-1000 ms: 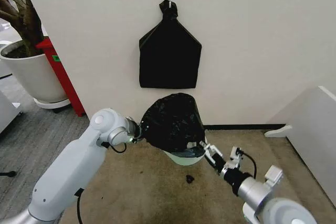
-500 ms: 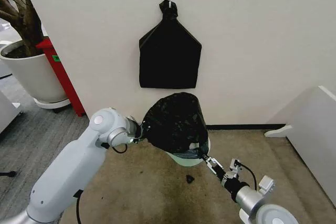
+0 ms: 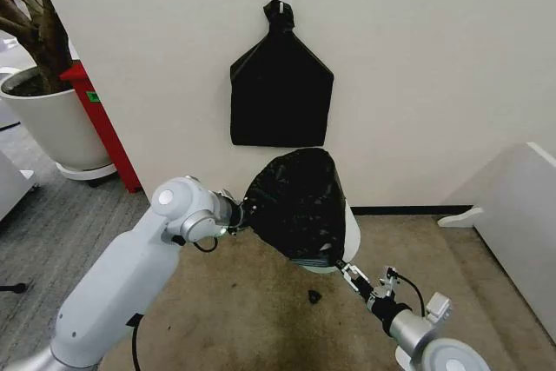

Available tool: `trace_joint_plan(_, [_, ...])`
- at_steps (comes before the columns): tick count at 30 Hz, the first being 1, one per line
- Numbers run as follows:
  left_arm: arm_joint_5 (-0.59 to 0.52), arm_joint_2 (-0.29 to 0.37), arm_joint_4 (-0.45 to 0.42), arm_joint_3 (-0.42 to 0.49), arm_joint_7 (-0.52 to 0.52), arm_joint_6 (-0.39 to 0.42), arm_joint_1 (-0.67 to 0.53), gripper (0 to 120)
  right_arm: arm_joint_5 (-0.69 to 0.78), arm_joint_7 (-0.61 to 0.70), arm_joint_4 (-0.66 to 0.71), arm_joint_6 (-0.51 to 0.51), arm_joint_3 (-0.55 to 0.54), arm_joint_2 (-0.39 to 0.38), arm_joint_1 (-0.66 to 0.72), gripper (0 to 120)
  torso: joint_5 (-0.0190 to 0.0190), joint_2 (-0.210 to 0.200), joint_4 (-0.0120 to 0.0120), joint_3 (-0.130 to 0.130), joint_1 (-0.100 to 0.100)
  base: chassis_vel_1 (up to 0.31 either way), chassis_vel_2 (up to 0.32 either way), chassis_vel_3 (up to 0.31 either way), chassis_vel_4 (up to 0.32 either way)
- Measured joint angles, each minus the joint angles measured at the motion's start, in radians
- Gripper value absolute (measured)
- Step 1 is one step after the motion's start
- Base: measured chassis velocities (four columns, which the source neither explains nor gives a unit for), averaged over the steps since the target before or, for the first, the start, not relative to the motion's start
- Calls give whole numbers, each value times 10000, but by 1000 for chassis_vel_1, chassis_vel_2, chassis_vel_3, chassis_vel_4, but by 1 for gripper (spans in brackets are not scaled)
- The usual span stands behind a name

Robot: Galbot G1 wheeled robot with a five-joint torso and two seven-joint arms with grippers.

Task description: Place the garbage bag over the trash bin.

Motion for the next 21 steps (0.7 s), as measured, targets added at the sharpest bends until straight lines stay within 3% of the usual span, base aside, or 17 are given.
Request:
trace_joint_plan(6, [1157,60,186,85,763,98,52,0,-419,39,1428,-34,-135,18,-755,100,0,0,-1,0,0,0,0,0,0])
trace_joint_plan(8, [2050,182,293,79,1690,172,268,0,-568,76,1955,-46,-132,32,-1013,100,-2,0,-2,0,0,0,0,0,0])
trace_joint_plan(11, [3730,568,561,21,4010,507,871,0,-264,220,2817,-89,703,-120,-1315,100,-1,0,-1,-1,0,0,0,0,0])
trace_joint_plan(13, [3995,643,615,15,4399,575,964,0,-107,270,2913,-95,932,-206,-1325,100,-3,0,1,-1,0,0,0,0,0])
trace_joint_plan(15, [5114,1123,848,-9,6437,854,1354,0,1371,549,3103,-364,2736,-907,-1077,100,0,-1,0,0,0,0,0,0,0])
trace_joint_plan(16, [5365,1257,885,-11,7015,912,1435,0,1914,593,3028,-552,3395,-1177,-869,100,3,0,0,0,0,0,0,0,0])
trace_joint_plan(17, [5365,1257,885,-11,7015,912,1435,0,1914,593,3028,-552,3395,-1177,-869,100,3,0,0,0,0,0,0,0,0])
trace_joint_plan(19, [7082,1729,1144,159,9399,818,1761,0,3751,599,2212,-1392,5083,-2332,356,100,4,0,1,0,0,0,0,0,0])
trace_joint_plan(21, [8639,2070,1493,291,11705,443,1932,0,3887,190,1320,-1877,5154,-3052,1351,100,0,-1,3,1,0,0,0,0,0])
